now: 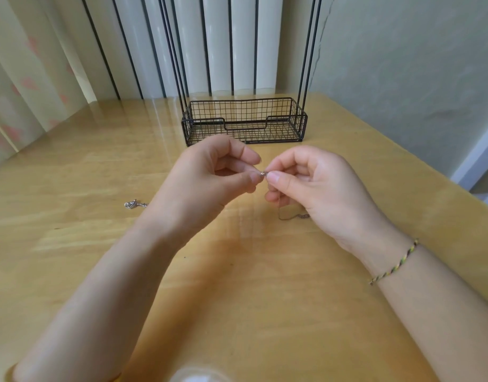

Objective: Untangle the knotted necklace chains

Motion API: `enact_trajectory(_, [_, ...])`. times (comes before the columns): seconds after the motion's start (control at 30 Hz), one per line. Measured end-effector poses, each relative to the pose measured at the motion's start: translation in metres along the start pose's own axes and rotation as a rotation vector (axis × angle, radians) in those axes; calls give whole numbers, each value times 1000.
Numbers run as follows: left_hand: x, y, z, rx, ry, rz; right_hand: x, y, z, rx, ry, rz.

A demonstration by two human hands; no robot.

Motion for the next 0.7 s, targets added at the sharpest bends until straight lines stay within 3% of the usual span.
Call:
enact_trajectory(0.33, [0,-2,-1,88,-12,141,3,3,0,-25,30,8])
enact_trajectory(0.7, [5,0,-3,88,93,139,14,7,-3,-20,213,285])
Point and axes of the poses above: each hand's wrist, its own z-axis towards the middle knuckle, its own y-axis out of the palm, x = y × z, the point moved 5 cm from there along z, towards the middle knuckle, and after that the axes turned 10 degrees about -y, right-handed, at the moved point
